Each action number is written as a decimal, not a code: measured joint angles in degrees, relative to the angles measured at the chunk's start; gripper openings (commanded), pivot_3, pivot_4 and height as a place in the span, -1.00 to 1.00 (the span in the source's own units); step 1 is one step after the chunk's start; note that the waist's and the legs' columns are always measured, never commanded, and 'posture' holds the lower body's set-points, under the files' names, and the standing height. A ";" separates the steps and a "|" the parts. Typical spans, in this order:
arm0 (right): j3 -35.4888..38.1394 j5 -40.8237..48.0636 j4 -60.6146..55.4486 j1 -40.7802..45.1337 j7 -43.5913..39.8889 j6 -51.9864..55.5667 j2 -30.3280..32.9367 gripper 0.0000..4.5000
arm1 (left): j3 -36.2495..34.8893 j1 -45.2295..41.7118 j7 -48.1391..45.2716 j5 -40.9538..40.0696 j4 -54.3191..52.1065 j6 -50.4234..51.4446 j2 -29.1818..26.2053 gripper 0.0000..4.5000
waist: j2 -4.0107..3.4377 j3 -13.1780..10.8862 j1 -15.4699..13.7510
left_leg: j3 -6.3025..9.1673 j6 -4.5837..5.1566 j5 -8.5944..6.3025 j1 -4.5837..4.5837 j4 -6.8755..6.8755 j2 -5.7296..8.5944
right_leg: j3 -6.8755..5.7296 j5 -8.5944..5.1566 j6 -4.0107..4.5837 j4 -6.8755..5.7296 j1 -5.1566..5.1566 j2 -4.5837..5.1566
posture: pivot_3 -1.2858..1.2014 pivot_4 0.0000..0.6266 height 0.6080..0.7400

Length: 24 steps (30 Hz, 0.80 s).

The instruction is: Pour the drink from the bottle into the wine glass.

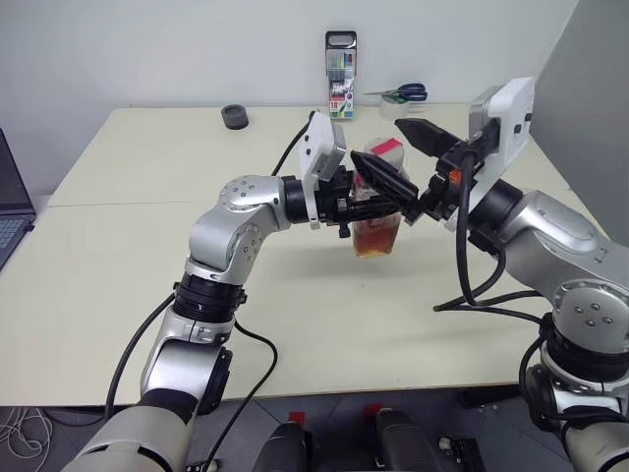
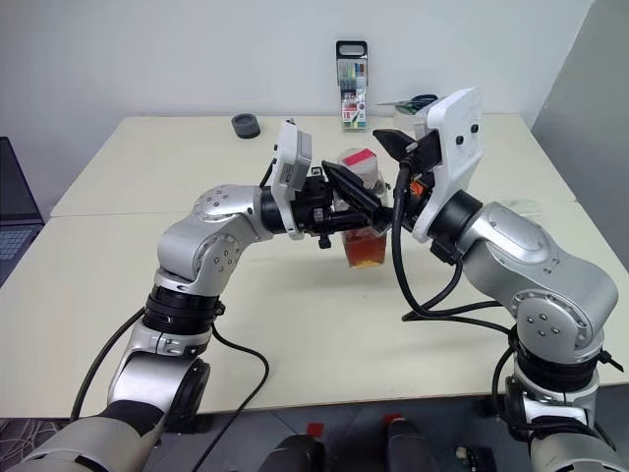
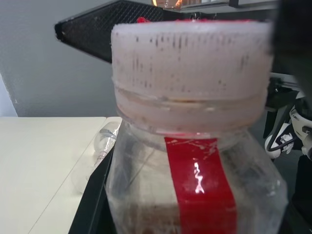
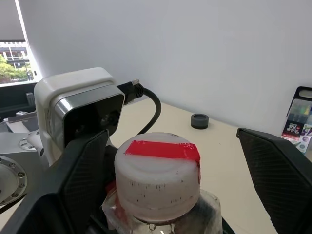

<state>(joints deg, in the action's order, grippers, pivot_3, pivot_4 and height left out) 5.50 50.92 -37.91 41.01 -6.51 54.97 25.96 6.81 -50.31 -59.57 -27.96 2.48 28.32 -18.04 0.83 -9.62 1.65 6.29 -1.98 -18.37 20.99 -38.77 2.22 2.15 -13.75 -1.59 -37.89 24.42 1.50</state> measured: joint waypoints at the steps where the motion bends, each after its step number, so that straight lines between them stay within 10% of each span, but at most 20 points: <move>1: -0.05 -0.07 0.00 0.07 -0.17 -0.08 -0.07 0.43 | 0.00 0.00 0.01 0.01 0.00 0.00 0.00 -0.21 | 0.00 0.00 0.00 | 0.00 0.00 0.00 0.00 0.00 0.00 | 0.00 0.00 0.00 0.00 0.00 0.00 | 0.03 -0.52 1.00; 5: -0.72 0.03 -0.31 0.12 -1.01 -0.17 -0.20 -0.16 | 0.01 0.00 0.09 0.13 0.02 0.01 -0.03 -0.21 | 0.00 0.00 0.01 | 0.00 0.00 0.00 0.00 0.00 0.00 | 0.00 0.00 0.00 0.00 0.00 0.00 | 0.03 -0.52 1.00; 14: -0.61 0.54 -0.08 0.12 -2.23 -0.17 0.27 -0.18 | 0.05 0.03 -0.10 0.08 -0.07 0.21 -0.23 -0.21 | 0.00 0.00 0.00 | 0.00 0.00 0.00 0.00 0.00 0.00 | 0.00 0.00 0.00 0.00 0.00 -0.01 | 0.03 -0.52 1.00; 24: -0.46 7.98 17.85 8.33 -30.86 -0.22 12.57 -0.18 | 0.58 1.60 -2.54 -3.61 -5.31 4.54 -1.99 -0.21 | 0.00 0.00 0.08 | -0.10 0.24 -0.13 -0.13 0.01 -0.05 | -0.04 0.00 0.00 0.01 -0.09 -0.21 | 0.03 -0.52 1.00</move>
<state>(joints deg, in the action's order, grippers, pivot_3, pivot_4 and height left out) 5.04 58.90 -20.06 49.34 -37.37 54.75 38.53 7.39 -48.71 -62.11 -31.57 -2.82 32.86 -20.03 0.82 -9.62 1.73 6.19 -1.74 -18.50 20.86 -38.76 2.17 2.11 -13.76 -1.59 -37.89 24.34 1.29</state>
